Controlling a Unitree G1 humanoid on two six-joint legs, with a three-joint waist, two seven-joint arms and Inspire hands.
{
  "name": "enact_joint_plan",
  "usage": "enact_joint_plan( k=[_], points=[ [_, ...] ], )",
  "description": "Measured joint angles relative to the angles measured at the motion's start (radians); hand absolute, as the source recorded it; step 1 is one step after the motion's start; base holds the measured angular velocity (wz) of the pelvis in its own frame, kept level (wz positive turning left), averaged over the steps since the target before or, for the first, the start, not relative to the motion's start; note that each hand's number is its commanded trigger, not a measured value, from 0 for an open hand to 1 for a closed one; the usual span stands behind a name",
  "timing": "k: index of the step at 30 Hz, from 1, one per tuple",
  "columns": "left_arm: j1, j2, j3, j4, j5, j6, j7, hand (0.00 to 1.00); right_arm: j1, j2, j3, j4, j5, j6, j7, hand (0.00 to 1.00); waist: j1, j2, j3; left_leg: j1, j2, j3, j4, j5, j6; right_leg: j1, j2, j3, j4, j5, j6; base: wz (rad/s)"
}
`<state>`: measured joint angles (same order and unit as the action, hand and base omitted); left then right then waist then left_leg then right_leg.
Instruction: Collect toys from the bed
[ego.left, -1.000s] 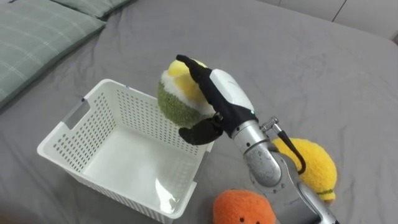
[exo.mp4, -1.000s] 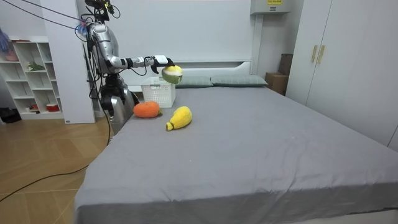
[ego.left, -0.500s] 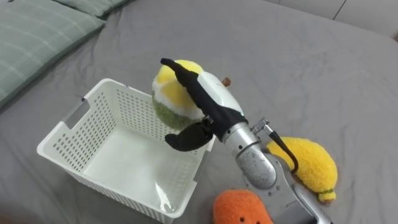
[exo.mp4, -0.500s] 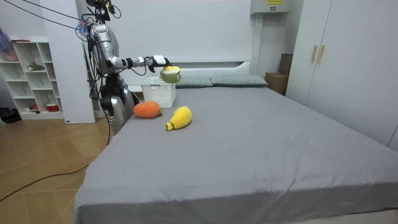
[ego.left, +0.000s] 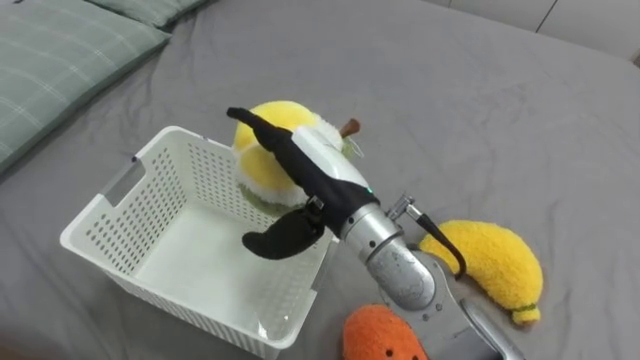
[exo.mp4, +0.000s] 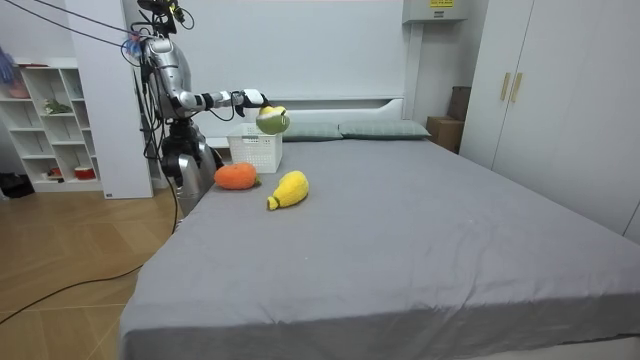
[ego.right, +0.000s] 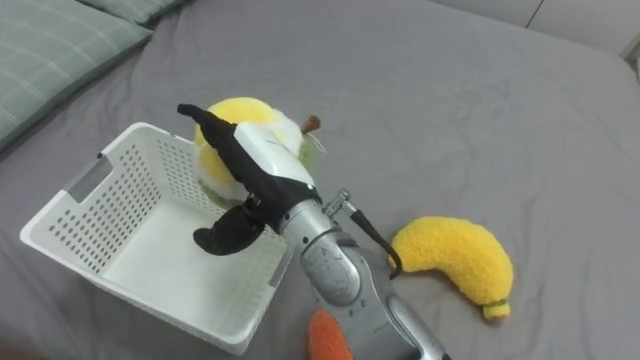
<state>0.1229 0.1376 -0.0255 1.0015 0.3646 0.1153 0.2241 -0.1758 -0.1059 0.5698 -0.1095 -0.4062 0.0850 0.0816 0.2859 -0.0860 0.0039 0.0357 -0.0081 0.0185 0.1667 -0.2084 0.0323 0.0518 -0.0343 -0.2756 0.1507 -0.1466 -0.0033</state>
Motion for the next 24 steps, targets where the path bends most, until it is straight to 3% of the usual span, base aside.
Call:
enact_joint_plan(
  k=[8, 24],
  points=[
    [-0.008, 0.001, -0.018, 0.000, -0.001, 0.006, 0.003, 0.00, 0.000, -0.001, 0.027, -0.008, 0.088, 0.001, 0.019, 0.00, -0.002, 0.000, -0.0001, 0.000, 0.000, -0.001, 0.000, 0.000, 0.000, 0.000, 0.000, -0.001, 0.000, 0.000, 0.000, 0.00],
    [-0.031, 0.010, -0.035, 0.041, -0.001, -0.008, 0.002, 0.00, -0.023, 0.004, 0.042, -0.023, 0.100, 0.001, 0.105, 0.00, 0.000, -0.009, 0.0041, 0.002, 0.000, -0.005, -0.001, 0.000, 0.000, 0.002, 0.000, -0.001, 0.000, 0.000, 0.000, 0.00]
  ],
)
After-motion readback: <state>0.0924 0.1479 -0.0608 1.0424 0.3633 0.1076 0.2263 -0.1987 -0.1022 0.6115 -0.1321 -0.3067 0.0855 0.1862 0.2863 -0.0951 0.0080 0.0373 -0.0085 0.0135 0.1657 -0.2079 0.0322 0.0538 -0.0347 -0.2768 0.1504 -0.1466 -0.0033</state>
